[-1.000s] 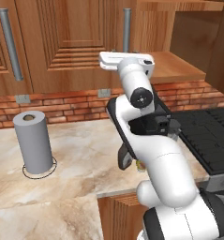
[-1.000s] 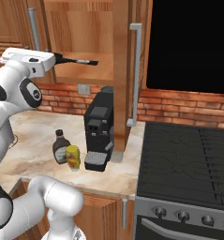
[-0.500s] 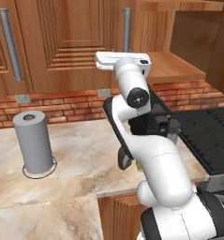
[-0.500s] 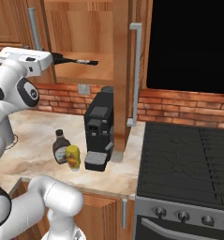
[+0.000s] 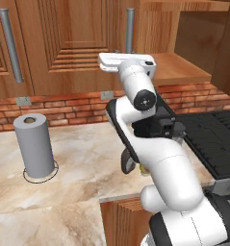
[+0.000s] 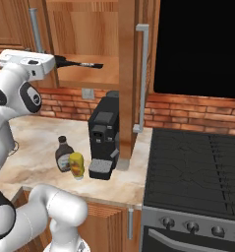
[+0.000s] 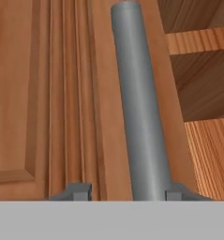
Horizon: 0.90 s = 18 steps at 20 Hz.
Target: Pick the pan from the cabinet and place it on the stove. Then turn on the stove burner for the pan.
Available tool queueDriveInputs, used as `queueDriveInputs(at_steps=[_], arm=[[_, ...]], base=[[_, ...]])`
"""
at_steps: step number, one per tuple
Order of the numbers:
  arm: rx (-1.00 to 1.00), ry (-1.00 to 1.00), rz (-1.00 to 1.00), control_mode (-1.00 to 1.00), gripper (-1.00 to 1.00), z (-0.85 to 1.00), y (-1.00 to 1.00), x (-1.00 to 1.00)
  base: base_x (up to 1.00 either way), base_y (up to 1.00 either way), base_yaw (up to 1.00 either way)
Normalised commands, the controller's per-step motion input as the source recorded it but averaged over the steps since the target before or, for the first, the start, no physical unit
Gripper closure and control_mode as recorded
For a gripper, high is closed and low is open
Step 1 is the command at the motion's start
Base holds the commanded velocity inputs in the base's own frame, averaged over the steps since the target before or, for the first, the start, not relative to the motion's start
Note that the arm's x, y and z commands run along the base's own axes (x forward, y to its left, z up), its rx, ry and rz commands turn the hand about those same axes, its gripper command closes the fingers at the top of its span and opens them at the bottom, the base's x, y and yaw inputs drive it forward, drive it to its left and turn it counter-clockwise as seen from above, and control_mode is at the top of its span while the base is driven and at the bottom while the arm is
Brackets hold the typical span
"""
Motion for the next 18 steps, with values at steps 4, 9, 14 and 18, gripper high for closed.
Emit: queueDriveInputs(at_steps=[4,9,14,18], arm=[[0.00,0.00,0.05,-1.00,1.00,0.00,-0.29,0.00],[0.00,0.00,0.03,-1.00,1.00,-0.02,-0.25,0.00],[0.00,0.00,0.00,-1.00,1.00,-0.02,0.09,-0.05],[0.00,0.00,0.00,-1.00,1.00,0.00,0.35,-0.25]], base=[[0.00,0.00,0.00],[0.00,0.00,0.00],[0.00,0.00,0.00],[0.00,0.00,0.00]])
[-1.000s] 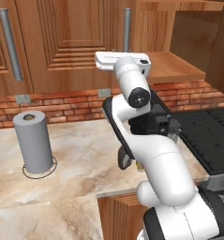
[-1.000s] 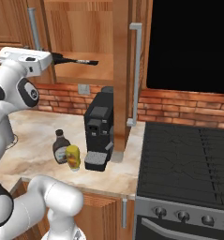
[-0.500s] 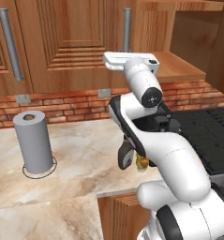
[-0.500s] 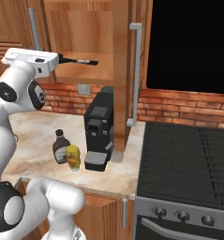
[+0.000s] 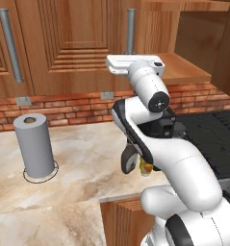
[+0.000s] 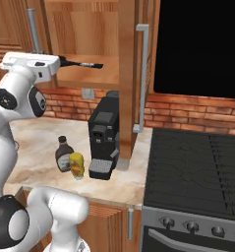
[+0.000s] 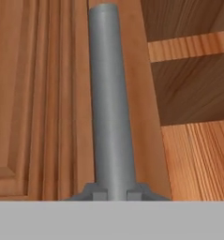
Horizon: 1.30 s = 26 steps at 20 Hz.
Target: Pick the pan from the cabinet and place it on the stove. Then turn on the stove burner for the pan.
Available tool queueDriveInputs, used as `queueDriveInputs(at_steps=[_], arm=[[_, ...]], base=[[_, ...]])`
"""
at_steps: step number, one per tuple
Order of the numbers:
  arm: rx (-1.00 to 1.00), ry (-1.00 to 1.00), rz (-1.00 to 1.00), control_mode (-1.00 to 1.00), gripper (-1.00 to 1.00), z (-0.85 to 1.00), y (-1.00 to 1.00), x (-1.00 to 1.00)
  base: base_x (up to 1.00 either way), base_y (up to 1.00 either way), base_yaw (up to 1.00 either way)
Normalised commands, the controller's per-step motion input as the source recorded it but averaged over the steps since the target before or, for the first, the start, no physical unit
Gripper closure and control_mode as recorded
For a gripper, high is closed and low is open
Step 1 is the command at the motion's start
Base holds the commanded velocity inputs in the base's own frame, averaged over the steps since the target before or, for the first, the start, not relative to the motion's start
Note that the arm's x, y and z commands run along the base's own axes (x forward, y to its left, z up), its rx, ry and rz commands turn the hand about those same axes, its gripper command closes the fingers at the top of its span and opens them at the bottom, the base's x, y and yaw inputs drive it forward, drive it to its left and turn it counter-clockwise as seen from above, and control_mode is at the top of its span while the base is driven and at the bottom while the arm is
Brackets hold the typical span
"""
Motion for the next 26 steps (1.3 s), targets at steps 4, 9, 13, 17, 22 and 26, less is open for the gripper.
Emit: queueDriveInputs(at_steps=[4,9,13,17,22,26], arm=[[0.00,0.04,-0.02,-1.00,1.00,0.02,0.43,-0.35],[0.00,0.06,-0.02,-1.00,1.00,0.04,0.44,-0.39],[0.00,0.04,0.00,-1.00,1.00,0.00,0.40,-0.45],[0.00,0.01,0.00,-1.00,1.00,0.00,0.48,-0.57],[0.00,0.00,0.00,-1.00,1.00,-0.09,0.28,-0.79],[0.00,0.00,0.00,-1.00,1.00,-0.07,0.37,-0.74]], base=[[0.00,0.00,0.00],[0.00,0.00,0.00],[0.00,0.00,0.00],[0.00,0.00,0.00],[0.00,0.00,0.00],[0.00,0.00,0.00]])
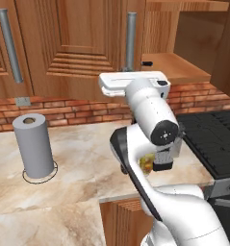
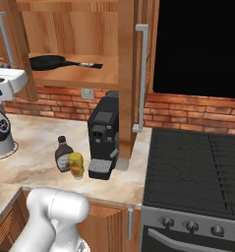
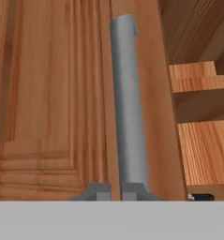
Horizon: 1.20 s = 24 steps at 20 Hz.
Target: Pick the pan from the cabinet and place it on the stove. Then turn on the stove burner for the pan.
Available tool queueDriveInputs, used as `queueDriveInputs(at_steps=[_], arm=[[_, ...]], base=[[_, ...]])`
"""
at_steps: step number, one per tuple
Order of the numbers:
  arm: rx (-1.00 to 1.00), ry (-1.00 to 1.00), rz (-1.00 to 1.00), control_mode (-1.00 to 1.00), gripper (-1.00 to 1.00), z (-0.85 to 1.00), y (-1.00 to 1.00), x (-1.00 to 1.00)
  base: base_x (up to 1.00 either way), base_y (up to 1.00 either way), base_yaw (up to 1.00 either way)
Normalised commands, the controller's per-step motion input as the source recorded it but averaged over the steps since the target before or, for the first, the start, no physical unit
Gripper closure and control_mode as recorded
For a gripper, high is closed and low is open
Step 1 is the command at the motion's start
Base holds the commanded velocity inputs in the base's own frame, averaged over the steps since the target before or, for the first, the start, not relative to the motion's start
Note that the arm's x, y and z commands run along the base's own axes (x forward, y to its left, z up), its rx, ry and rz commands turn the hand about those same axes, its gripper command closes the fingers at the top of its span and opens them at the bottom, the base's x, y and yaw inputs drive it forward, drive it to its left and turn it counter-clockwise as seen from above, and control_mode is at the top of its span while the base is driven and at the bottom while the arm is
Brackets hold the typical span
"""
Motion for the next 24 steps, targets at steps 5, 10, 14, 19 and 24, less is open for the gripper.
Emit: queueDriveInputs(at_steps=[5,10,14,19,24], arm=[[0.00,0.01,0.00,-1.00,-1.00,-0.10,0.49,-0.67],[0.00,0.03,0.01,-1.00,-1.00,-0.03,0.36,-0.55],[0.08,0.00,0.05,-1.00,-1.00,0.00,-0.31,-0.69],[0.15,0.00,0.08,-1.00,-1.00,0.00,-0.79,-0.52],[0.17,0.05,0.11,-1.00,-1.00,0.02,-0.82,-0.36]], base=[[0.00,0.00,0.00],[0.00,0.00,0.00],[0.00,0.00,0.00],[0.00,0.00,0.00],[0.00,0.00,0.00]])
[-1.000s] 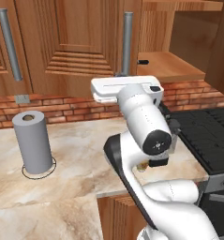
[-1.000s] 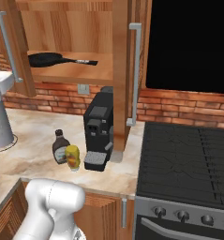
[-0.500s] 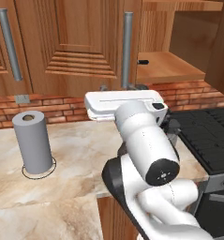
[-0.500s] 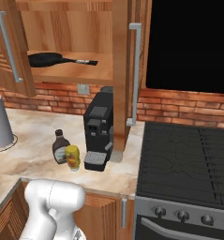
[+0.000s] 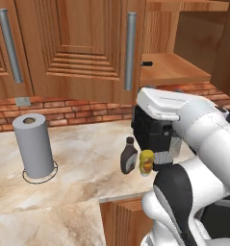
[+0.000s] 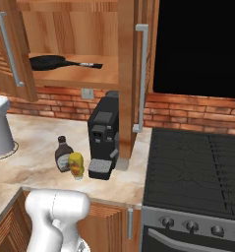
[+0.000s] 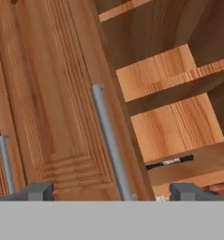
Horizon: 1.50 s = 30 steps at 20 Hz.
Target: Pick the pan from the cabinet and place it on the stove. Then turn on the stove burner for the pan.
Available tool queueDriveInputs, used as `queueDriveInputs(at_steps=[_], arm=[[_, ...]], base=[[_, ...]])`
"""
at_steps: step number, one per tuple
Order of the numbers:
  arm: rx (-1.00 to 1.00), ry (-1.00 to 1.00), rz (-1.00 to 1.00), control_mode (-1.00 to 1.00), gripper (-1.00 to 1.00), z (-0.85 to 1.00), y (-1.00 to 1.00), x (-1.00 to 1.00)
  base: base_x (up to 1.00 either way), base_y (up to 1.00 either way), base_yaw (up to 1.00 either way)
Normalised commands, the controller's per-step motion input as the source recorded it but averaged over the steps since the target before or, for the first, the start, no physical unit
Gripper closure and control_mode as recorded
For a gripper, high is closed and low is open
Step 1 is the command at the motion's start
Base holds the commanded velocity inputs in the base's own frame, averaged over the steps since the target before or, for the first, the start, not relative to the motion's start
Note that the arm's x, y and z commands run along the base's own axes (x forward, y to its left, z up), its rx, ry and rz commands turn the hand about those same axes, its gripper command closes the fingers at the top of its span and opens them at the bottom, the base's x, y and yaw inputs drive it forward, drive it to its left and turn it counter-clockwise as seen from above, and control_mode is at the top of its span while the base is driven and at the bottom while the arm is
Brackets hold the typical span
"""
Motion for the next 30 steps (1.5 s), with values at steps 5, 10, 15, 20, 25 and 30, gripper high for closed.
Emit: queueDriveInputs(at_steps=[5,10,15,20,25,30], arm=[[0.17,0.12,0.13,-1.00,-1.00,0.01,-0.77,-0.17],[0.18,0.14,0.09,-1.00,-1.00,-0.03,-0.65,-0.03],[0.14,0.13,0.07,-1.00,-1.00,-0.03,-0.28,0.13],[0.13,0.18,0.02,-1.00,-1.00,0.00,-0.05,0.40],[0.12,0.19,0.00,-1.00,-1.00,0.00,0.00,0.45],[0.12,0.13,0.00,-1.00,-1.00,-0.02,0.00,0.47]], base=[[0.00,0.00,0.00],[0.00,0.00,0.00],[0.00,0.00,0.00],[0.00,0.00,0.00],[0.00,0.00,0.00],[0.00,0.00,0.00]])
